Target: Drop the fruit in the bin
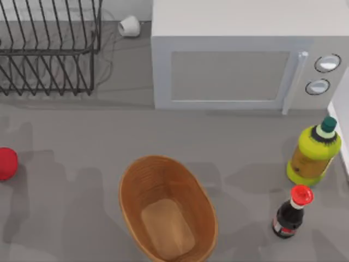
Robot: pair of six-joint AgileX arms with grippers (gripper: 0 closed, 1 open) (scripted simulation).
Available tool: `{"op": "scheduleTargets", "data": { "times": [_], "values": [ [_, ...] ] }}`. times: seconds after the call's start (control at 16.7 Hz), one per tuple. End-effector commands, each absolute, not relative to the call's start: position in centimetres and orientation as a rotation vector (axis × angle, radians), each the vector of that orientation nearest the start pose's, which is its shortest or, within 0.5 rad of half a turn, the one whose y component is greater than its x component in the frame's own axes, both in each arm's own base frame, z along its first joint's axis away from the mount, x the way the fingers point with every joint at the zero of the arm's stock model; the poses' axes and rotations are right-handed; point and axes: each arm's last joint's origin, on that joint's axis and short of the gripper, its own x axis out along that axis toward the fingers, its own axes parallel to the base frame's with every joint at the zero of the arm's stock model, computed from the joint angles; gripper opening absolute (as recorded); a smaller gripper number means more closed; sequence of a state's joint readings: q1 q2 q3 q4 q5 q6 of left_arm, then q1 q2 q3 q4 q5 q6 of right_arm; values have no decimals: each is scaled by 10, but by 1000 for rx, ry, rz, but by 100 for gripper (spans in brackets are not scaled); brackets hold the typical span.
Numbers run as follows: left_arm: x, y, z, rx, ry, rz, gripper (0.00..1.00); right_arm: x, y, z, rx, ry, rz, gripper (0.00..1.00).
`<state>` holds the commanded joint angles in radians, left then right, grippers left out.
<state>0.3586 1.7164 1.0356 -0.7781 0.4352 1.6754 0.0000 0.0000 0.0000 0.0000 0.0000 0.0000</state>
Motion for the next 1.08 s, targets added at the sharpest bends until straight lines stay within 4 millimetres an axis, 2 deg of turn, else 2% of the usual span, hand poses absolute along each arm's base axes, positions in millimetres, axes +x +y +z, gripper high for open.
{"op": "scheduleTargets", "data": {
  "times": [0.18, 0.54, 0.84, 1.08],
  "values": [
    [291, 93, 147, 842, 878, -1064, 100, 106, -1, 160, 0, 0, 0, 100],
    [304, 75, 100, 850, 871, -1056, 100, 106, -1, 160, 0, 0, 0, 100],
    [305, 72, 94, 845, 875, -1060, 100, 106, -1, 160, 0, 0, 0, 100],
    [305, 72, 94, 845, 875, -1060, 70, 106, -1, 160, 0, 0, 0, 100]
  ]
}}
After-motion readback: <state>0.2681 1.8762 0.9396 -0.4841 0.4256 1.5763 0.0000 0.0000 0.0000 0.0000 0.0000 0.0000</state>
